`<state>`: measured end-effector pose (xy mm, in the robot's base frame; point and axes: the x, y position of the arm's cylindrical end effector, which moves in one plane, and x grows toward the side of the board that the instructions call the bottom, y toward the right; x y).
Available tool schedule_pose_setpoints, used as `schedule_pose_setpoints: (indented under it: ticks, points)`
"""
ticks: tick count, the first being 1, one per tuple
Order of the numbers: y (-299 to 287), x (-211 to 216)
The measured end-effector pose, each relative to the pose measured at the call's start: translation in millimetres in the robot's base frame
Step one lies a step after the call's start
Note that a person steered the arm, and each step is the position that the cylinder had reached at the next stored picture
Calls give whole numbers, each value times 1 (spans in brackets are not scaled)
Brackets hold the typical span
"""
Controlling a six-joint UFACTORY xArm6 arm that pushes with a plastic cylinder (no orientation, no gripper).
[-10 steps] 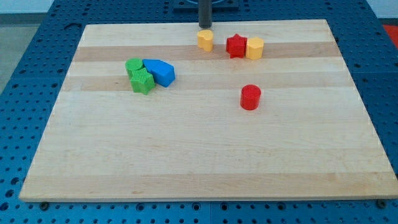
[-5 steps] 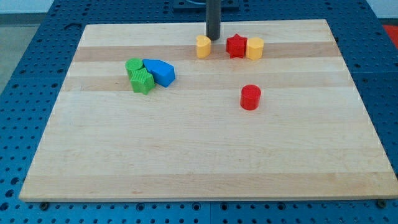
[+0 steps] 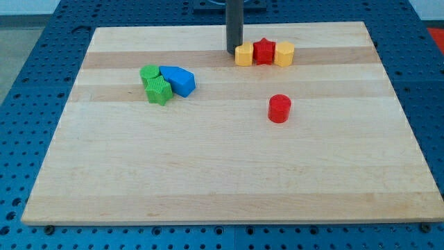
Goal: Move the yellow heart towards the red circle
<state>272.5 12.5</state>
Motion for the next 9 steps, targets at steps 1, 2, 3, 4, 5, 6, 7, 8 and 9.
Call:
schedule_pose_setpoints:
  ticks: [1,2,3,4,5,6,7,8,9]
  points:
    - [0,0]
    - [6,6]
    - [18,16]
    - [21,18]
    - [18,30]
    - [18,71]
    - [18,108]
    - [17,141]
    - [17,178]
